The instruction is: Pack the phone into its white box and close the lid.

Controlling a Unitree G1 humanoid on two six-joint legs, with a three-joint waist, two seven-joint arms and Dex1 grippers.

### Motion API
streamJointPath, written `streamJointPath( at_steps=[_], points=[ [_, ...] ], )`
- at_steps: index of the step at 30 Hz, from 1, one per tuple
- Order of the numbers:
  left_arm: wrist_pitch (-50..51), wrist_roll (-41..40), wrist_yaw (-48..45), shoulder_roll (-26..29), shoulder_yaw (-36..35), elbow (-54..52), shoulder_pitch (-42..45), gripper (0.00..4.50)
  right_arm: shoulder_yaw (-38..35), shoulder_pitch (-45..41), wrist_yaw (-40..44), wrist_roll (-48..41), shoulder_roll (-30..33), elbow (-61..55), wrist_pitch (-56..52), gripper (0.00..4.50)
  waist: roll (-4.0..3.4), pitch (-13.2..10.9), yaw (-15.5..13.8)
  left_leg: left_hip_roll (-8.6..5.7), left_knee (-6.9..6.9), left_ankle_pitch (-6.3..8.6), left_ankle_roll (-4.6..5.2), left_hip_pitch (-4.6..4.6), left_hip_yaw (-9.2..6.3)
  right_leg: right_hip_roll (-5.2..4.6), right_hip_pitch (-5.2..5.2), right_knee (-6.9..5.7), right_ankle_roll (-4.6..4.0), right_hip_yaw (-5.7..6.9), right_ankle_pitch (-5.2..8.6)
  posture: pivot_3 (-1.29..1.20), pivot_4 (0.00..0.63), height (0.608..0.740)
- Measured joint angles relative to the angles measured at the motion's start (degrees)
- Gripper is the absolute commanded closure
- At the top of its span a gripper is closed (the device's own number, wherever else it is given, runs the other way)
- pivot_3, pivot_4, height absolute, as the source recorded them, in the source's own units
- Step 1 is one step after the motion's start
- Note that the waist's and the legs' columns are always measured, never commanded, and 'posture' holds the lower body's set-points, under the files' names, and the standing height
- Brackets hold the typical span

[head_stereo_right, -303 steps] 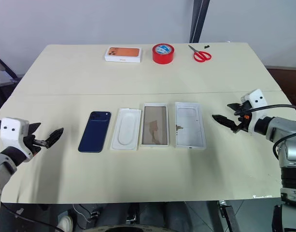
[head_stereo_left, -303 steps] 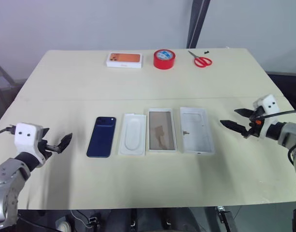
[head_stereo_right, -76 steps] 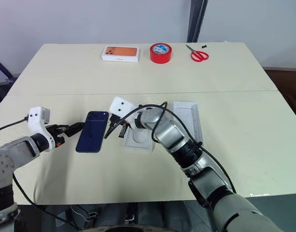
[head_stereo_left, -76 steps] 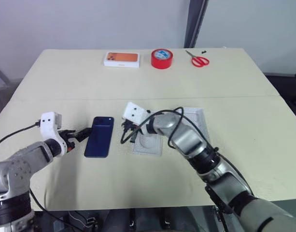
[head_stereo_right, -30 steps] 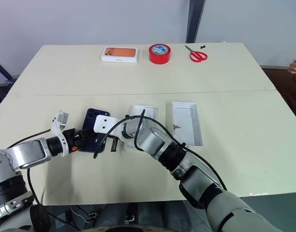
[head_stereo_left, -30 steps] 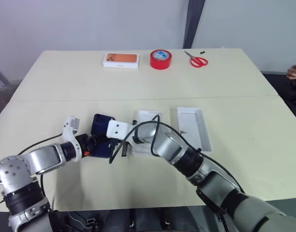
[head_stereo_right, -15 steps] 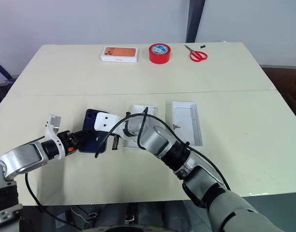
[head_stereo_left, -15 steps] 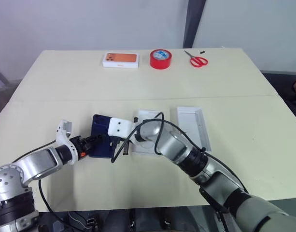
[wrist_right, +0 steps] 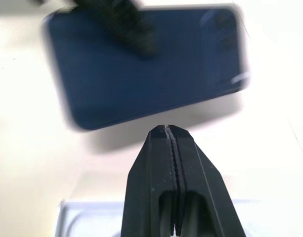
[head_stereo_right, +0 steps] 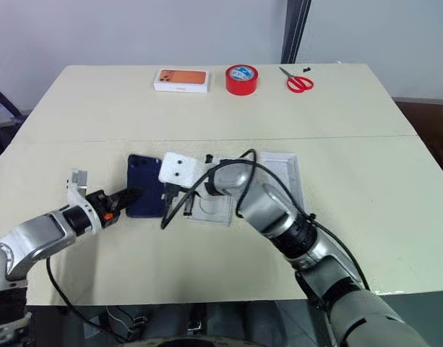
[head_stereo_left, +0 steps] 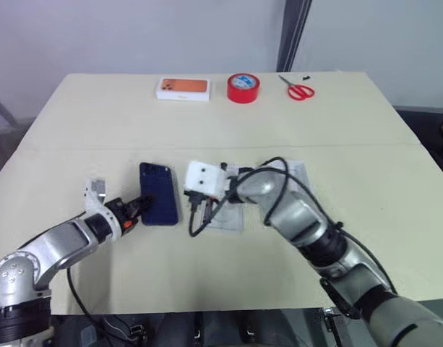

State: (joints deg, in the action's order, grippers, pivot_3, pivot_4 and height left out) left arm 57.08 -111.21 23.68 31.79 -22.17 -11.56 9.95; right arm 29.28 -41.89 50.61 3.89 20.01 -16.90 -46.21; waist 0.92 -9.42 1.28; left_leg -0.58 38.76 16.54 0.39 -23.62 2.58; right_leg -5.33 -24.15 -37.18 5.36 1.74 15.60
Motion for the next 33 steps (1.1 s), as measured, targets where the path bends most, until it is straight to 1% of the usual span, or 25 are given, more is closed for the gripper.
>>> streamJointPath(
  at_steps=[2, 4, 7, 10, 12, 15, 19, 26, 28, 29, 33],
  points=[
    [-1.7, -0.3, 0.5, -0.4, 2.5, -1.9, 3.6, 4.45, -2.6, 1.8, 1.6, -2.3, 3.4, -2.4, 0.1, 4.50, 0.00, 0.0, -0.3, -0.02, 0.00, 0.01, 0.02, 0.00, 0.01, -0.02, 0.02, 0.02, 0.00, 0.00, 0.00, 0.00, 0.150, 0.719],
    [-2.7, -0.4, 1.7, -1.3, 6.5, -2.1, 6.1, 4.45, -5.2, 3.0, 2.6, -4.0, 6.1, -3.4, 0.8, 4.50, 0.00, 0.0, -0.5, -0.03, 0.01, 0.01, 0.03, 0.01, 0.02, -0.01, 0.05, 0.04, 0.01, 0.00, 0.00, 0.00, 0.150, 0.719],
    [-3.2, 0.4, 3.9, -4.4, 14.1, -0.9, 7.8, 4.45, -9.0, 5.6, 3.4, -5.3, 11.4, -3.6, 3.0, 4.50, 0.01, 0.0, -0.6, -0.04, 0.02, 0.00, 0.04, 0.01, 0.03, 0.00, 0.07, 0.05, 0.01, 0.00, -0.01, 0.00, 0.150, 0.719],
    [-3.0, 2.8, 5.0, -6.2, 19.3, 1.8, 8.8, 4.45, -11.5, 7.5, 3.2, -5.2, 15.5, -2.2, 4.6, 4.50, 0.02, 0.0, -0.5, -0.03, 0.05, -0.01, 0.05, 0.01, 0.04, 0.05, 0.07, 0.02, 0.01, 0.00, -0.01, 0.00, 0.150, 0.719],
    [-3.1, 3.8, 5.3, -7.1, 20.9, 3.4, 9.3, 4.45, -12.9, 8.1, 2.7, -5.2, 17.3, -1.0, 5.1, 4.50, 0.02, 0.0, -0.4, 0.02, 0.08, -0.02, 0.04, 0.01, 0.04, 0.11, 0.07, 0.01, 0.01, 0.00, -0.01, 0.00, 0.150, 0.719],
    [-2.9, 3.8, 5.3, -7.6, 22.1, 4.4, 10.3, 4.45, -13.8, 8.3, 1.8, -5.1, 18.1, -0.6, 5.4, 4.50, 0.02, 0.0, -0.5, 0.06, 0.11, -0.03, 0.04, 0.01, 0.04, 0.15, 0.08, 0.01, 0.01, 0.00, 0.00, 0.00, 0.150, 0.719],
    [-2.6, 3.9, 5.3, -8.5, 23.5, 4.9, 11.9, 4.45, -13.7, 8.6, 1.1, -5.0, 18.4, -0.4, 5.9, 4.50, 0.03, -0.1, -0.7, 0.06, 0.22, -0.02, 0.05, 0.01, 0.04, 0.15, 0.17, 0.05, 0.01, 0.00, 0.00, 0.00, 0.150, 0.719],
    [-2.3, 5.0, 5.2, -9.5, 24.0, 7.1, 12.7, 4.45, -12.4, 9.5, 0.3, -3.8, 19.1, 0.6, 7.3, 4.50, 0.04, -0.1, -0.8, 0.06, 0.24, -0.02, 0.05, 0.01, 0.03, 0.16, 0.19, 0.05, 0.02, 0.01, 0.00, 0.00, 0.150, 0.719],
    [-2.0, 5.0, 5.2, -9.8, 24.4, 7.1, 12.8, 3.52, -12.1, 9.5, 0.2, -3.5, 19.1, 0.7, 7.8, 4.50, 0.04, -0.1, -0.8, 0.06, 0.25, -0.02, 0.05, 0.01, 0.02, 0.17, 0.19, 0.05, 0.02, 0.01, 0.00, 0.00, 0.150, 0.719],
    [-1.7, 5.0, 5.2, -9.9, 24.6, 7.1, 12.9, 3.17, -12.0, 9.5, 0.1, -3.5, 19.1, 0.8, 7.8, 4.50, 0.04, -0.1, -0.8, 0.06, 0.25, -0.02, 0.05, 0.01, 0.02, 0.17, 0.20, 0.05, 0.02, 0.01, 0.00, 0.00, 0.150, 0.719],
    [-1.1, 5.0, 5.0, -10.0, 25.0, 7.1, 13.0, 1.14, -11.6, 9.4, -0.1, -2.9, 19.0, 1.5, 7.9, 4.50, 0.04, -0.1, -0.8, 0.06, 0.27, -0.02, 0.05, 0.01, 0.02, 0.17, 0.20, 0.05, 0.02, 0.01, -0.01, 0.00, 0.150, 0.719]
  ],
)
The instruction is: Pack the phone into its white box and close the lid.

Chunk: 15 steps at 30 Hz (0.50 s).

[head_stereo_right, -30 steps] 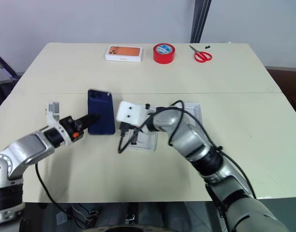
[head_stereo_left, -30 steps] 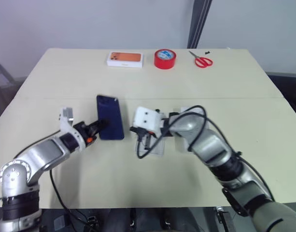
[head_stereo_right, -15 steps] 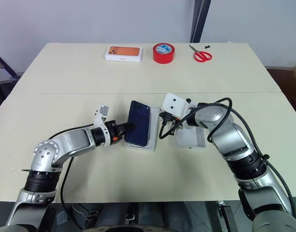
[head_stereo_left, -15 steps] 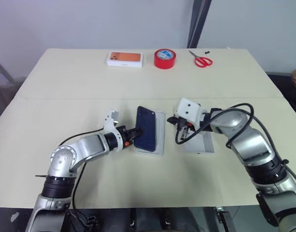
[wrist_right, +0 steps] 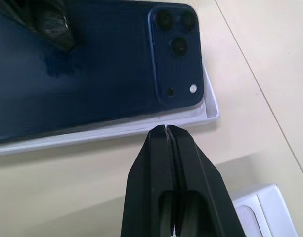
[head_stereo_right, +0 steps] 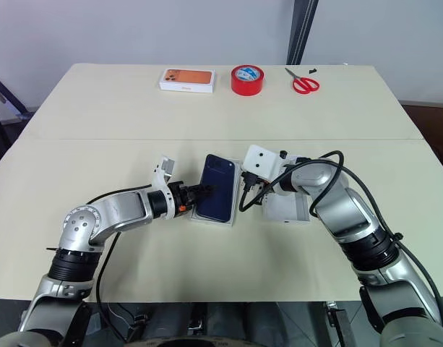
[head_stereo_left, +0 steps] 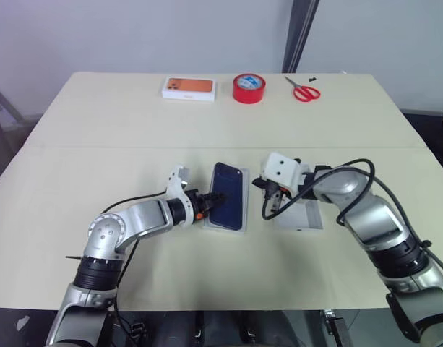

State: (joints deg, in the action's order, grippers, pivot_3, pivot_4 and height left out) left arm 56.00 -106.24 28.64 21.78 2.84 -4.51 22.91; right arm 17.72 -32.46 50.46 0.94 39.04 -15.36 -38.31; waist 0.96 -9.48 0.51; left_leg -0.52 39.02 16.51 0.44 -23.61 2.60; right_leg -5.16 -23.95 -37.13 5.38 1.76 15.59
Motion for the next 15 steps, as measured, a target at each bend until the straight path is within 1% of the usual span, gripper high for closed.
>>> streamJointPath(
  at_steps=[2, 3, 9, 15],
  points=[
    [0.9, 0.1, -1.1, 0.1, 0.3, -0.3, 0.9, 0.18, 0.0, -0.1, -0.1, 0.0, -0.1, 0.2, 0.0, 4.50, 0.00, 0.0, -0.1, 0.00, 0.02, 0.00, 0.00, 0.02, -0.01, 0.01, 0.05, 0.00, 0.00, 0.02, 0.00, 0.00, 0.150, 0.719],
    [1.2, 0.2, -1.4, 0.2, 0.5, -0.5, 1.4, 0.04, 0.0, -0.2, -0.1, 0.0, -0.2, 0.2, 0.0, 4.50, 0.00, 0.0, -0.1, 0.00, 0.02, 0.00, 0.00, 0.06, -0.01, 0.01, 0.10, 0.01, 0.00, 0.02, 0.00, 0.00, 0.150, 0.719],
    [4.9, 4.0, -4.5, 3.9, 1.3, -2.1, 2.7, 0.04, 0.0, -0.3, -0.2, 0.0, -0.3, 0.3, 0.0, 4.50, 0.00, 0.0, 0.2, 0.03, 0.00, 0.00, -0.01, 0.15, -0.04, 0.07, 0.19, 0.03, 0.00, 0.03, 0.01, 0.00, 0.150, 0.719],
    [9.3, 9.3, -7.8, 10.2, 2.4, -5.2, 6.4, 0.04, 0.0, -0.3, -0.2, 0.0, -0.3, 0.3, -0.1, 4.50, -0.01, 0.0, 0.1, 0.03, 0.01, 0.00, 0.00, 0.15, -0.04, 0.07, 0.20, 0.05, -0.01, 0.03, 0.01, 0.00, 0.150, 0.719]
  ],
)
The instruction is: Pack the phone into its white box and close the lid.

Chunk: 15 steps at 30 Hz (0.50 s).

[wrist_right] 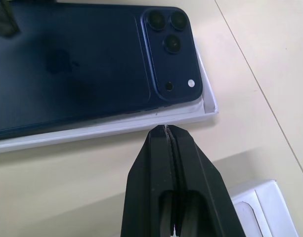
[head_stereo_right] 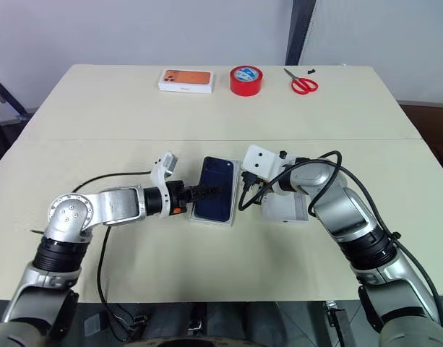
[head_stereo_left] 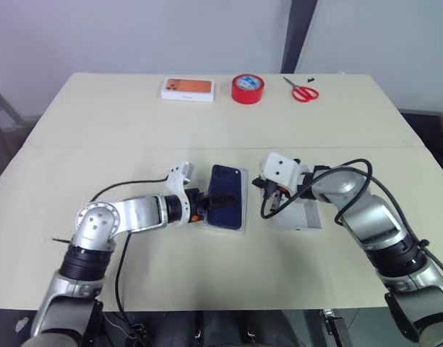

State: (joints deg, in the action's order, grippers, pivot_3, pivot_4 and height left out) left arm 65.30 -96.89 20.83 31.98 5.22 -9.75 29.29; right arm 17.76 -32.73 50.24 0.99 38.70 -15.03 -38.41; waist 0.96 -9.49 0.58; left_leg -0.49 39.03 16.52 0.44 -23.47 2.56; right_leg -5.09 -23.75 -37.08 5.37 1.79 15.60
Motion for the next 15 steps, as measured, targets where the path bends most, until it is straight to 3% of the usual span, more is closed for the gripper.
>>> streamJointPath(
  at_steps=[11, 14, 15],
  points=[
    [1.2, 6.5, -6.5, 3.0, -2.3, -2.1, 2.0, 0.04, 0.0, 0.0, -0.5, 0.0, -0.6, 0.1, 0.0, 4.50, 0.01, 0.0, 0.0, 0.00, 0.00, 0.00, 0.00, 0.00, -0.01, -0.02, -0.01, 0.01, 0.00, 0.00, 0.00, 0.00, 0.150, 0.719],
    [-2.9, 17.4, -11.6, 7.7, -3.3, -4.7, 0.5, 0.04, 0.0, -0.1, -0.5, 0.0, -0.6, 0.1, -0.1, 4.50, -0.02, 0.0, 0.3, 0.00, -0.06, 0.00, -0.01, 0.01, 0.01, 0.01, -0.03, 0.00, 0.00, 0.00, 0.00, 0.00, 0.150, 0.719],
    [-4.7, 22.4, -13.8, 9.9, -3.0, -5.5, -0.8, 0.27, 0.0, -0.1, -0.5, 0.0, -0.6, 0.1, -0.1, 4.50, -0.03, 0.0, 0.3, 0.00, -0.08, 0.00, -0.02, 0.01, 0.02, 0.02, -0.04, 0.01, 0.00, 0.00, 0.00, 0.00, 0.150, 0.719]
  ],
)
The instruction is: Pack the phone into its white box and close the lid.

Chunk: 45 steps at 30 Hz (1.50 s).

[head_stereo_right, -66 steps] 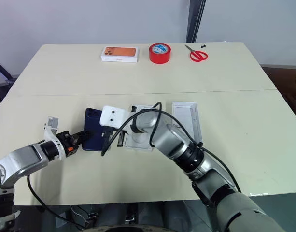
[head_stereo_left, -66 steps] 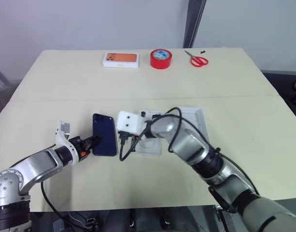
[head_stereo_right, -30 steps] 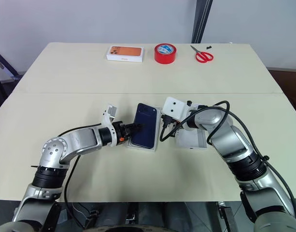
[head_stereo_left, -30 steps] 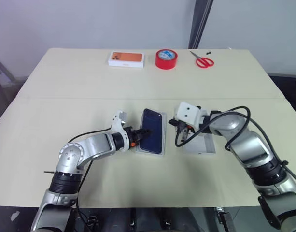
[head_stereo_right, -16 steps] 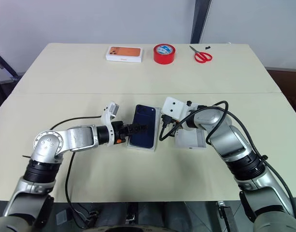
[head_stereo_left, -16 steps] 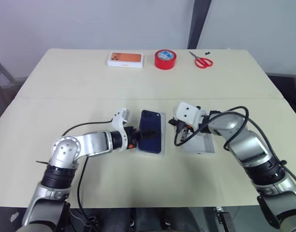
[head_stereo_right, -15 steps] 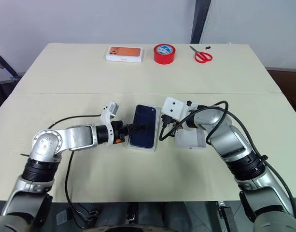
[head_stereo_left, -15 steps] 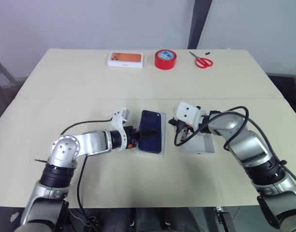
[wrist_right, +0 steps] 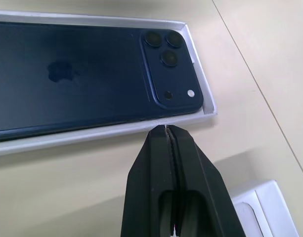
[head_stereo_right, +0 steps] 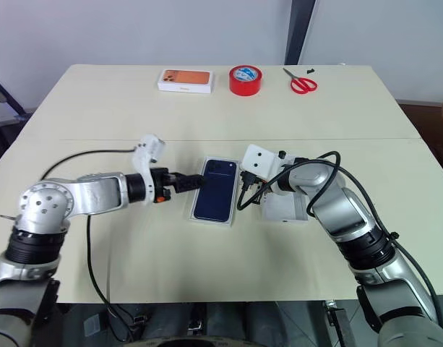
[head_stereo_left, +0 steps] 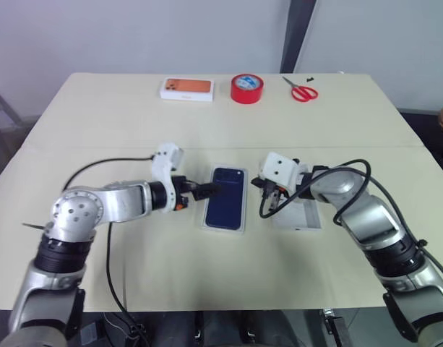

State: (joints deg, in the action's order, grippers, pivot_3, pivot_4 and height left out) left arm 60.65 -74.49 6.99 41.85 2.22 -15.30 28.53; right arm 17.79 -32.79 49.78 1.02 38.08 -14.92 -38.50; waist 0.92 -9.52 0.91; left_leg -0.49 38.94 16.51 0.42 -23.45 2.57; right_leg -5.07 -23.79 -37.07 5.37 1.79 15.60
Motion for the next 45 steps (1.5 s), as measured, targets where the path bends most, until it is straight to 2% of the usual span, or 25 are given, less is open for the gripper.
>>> streamJointPath(
  at_steps=[2, 4, 7, 10, 17, 28, 37, 45],
  points=[
    [-3.1, 9.3, -4.4, 3.6, 1.7, -0.7, -2.0, 0.81, 0.1, 0.0, 0.1, 0.1, 0.2, 0.0, -0.1, 4.50, -0.03, 0.0, -0.2, 0.00, 0.00, 0.00, 0.00, 0.00, 0.02, 0.00, 0.00, 0.02, 0.00, 0.00, 0.00, 0.00, 0.150, 0.719],
    [-6.1, 17.2, -9.7, 5.5, 4.5, -1.7, -3.6, 1.76, 0.8, 0.0, 0.1, 0.7, 0.5, 0.0, -0.1, 4.50, -0.02, 0.0, -0.5, -0.02, 0.01, 0.02, 0.02, -0.01, 0.02, -0.04, 0.05, 0.10, -0.03, 0.01, 0.02, 0.00, 0.150, 0.719],
    [-7.8, 24.7, -16.4, 5.4, 8.9, -2.9, -3.7, 3.19, 2.9, 0.0, 0.5, 1.6, 0.6, 0.0, -0.7, 4.50, 0.05, -0.1, -1.2, -0.04, 0.04, 0.06, 0.09, -0.05, 0.02, -0.11, 0.04, 0.13, -0.16, 0.00, 0.09, 0.00, 0.150, 0.719],
    [-8.1, 29.5, -20.8, 4.4, 12.3, -3.1, -3.0, 3.19, 5.3, 0.0, 0.2, 3.7, 0.8, 0.3, -1.1, 4.50, 0.04, -0.1, -1.3, -0.04, 0.03, 0.07, 0.10, -0.06, 0.02, -0.13, 0.01, 0.12, -0.18, 0.00, 0.10, 0.00, 0.150, 0.719],
    [-8.5, 40.7, -28.7, -2.2, 19.7, 1.7, 2.1, 3.19, 8.8, -0.6, -0.7, 8.4, 0.9, 1.9, -1.9, 4.50, 0.05, -0.1, -1.3, -0.04, 0.05, 0.08, 0.14, -0.09, 0.03, -0.13, -0.01, 0.09, -0.03, 0.00, 0.01, 0.00, 0.150, 0.719],
    [-7.3, 49.3, -36.8, -11.3, 21.7, 7.5, 7.3, 3.19, 9.5, -0.3, 1.8, 10.7, 2.5, 1.3, -1.8, 4.50, 0.06, -0.1, -1.9, -0.10, 0.26, 0.19, 0.38, -0.09, 0.01, -0.12, 0.13, 0.09, 0.01, 0.02, 0.00, 0.00, 0.150, 0.719],
    [-5.1, 53.8, -43.9, -20.0, 27.2, 11.1, 12.4, 3.19, 4.3, 7.1, 4.8, 11.2, 11.5, -4.5, -3.0, 4.50, 0.04, -0.1, -3.2, -0.25, 0.31, 0.44, 0.80, -0.07, -0.01, -0.21, 0.25, 0.17, 0.03, 0.03, 0.01, 0.00, 0.150, 0.719],
    [-5.2, 57.7, -47.2, -26.6, 29.1, 15.0, 14.4, 3.19, -1.1, 14.7, 5.9, 11.1, 16.4, -9.6, -5.1, 4.50, 0.04, -0.1, -3.3, -0.40, 0.37, 0.51, 0.95, -0.05, -0.07, -0.34, 0.41, 0.31, 0.06, 0.05, 0.03, 0.00, 0.150, 0.719]
  ],
)
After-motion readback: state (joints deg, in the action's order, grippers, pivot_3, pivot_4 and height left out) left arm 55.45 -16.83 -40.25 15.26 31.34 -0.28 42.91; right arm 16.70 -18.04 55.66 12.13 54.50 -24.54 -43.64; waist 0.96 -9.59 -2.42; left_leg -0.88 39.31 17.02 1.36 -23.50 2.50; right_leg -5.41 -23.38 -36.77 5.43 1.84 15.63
